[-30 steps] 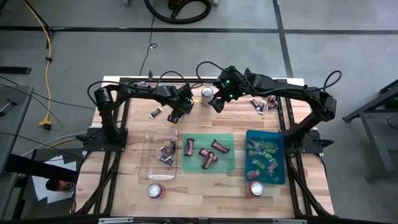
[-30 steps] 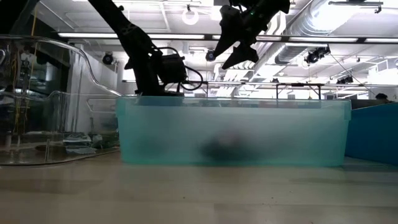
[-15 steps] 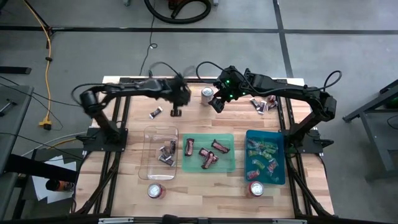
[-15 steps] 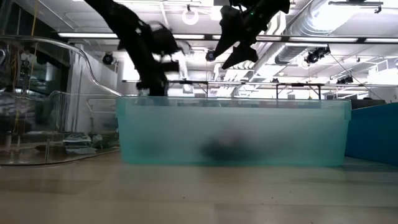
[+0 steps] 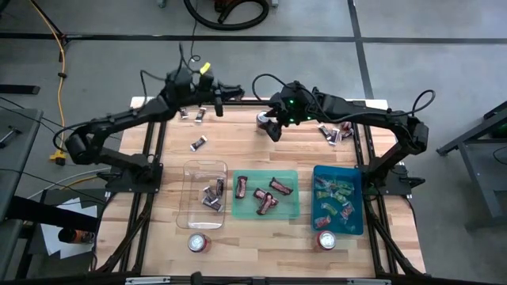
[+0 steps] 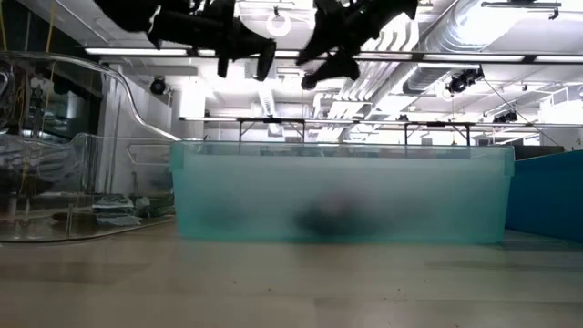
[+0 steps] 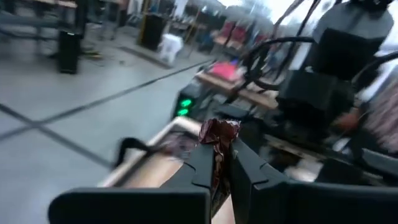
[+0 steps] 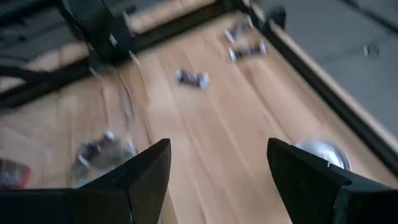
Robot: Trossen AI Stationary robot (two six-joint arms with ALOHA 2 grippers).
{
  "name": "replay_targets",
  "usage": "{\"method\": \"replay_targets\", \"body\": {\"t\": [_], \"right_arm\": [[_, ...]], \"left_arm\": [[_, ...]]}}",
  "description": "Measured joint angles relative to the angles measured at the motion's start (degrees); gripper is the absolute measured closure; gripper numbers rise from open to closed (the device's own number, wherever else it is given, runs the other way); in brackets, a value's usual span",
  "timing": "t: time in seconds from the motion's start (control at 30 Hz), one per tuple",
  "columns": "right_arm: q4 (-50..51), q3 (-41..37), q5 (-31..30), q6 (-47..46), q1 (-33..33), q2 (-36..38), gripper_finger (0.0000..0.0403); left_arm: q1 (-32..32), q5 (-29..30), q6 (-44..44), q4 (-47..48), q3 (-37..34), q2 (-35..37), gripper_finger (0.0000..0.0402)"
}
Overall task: Organize candy in baskets
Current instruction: Put the brown chocolate bar into the green bin
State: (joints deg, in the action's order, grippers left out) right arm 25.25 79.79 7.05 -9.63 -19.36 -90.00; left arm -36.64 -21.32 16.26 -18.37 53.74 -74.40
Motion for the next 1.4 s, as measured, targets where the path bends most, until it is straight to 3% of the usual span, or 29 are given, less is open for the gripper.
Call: {"method": "replay_targets", "body": {"t": [0.13, 0.33, 0.57, 1.07, 1.23, 1.4], "right_arm": [[-6.18, 0.00, 0.00, 1.61, 1.21, 0.00, 0.0142], [-10.25, 0.00, -2.18, 2.19, 2.60, 0.00, 0.0142], [-16.74, 0.03, -2.43, 2.19, 3.08, -0.32, 0.0142], [-21.66, 0.04, -6.32, 1.72, 5.54, -3.87, 0.0149], [-21.61, 0.04, -7.93, 2.56, 6.01, -3.65, 0.0218], [-21.58, 0.04, -8.01, 2.22, 5.99, -3.65, 0.0362]], "left_arm": [[5.16, 4.07, 8.22, -12.36, -7.82, -0.06, 0.0399], [11.18, 17.18, 17.48, -37.41, -16.50, 0.42, 0.0399], [14.45, 20.82, 17.66, -38.39, -17.36, 0.27, 0.0399], [17.25, 20.55, 19.55, -38.32, -16.57, 0.21, 0.0396], [17.26, 20.50, 19.56, -38.17, -16.57, 0.21, 0.0386], [17.20, 20.51, 19.20, -38.01, -16.57, 0.21, 0.0374]]}}
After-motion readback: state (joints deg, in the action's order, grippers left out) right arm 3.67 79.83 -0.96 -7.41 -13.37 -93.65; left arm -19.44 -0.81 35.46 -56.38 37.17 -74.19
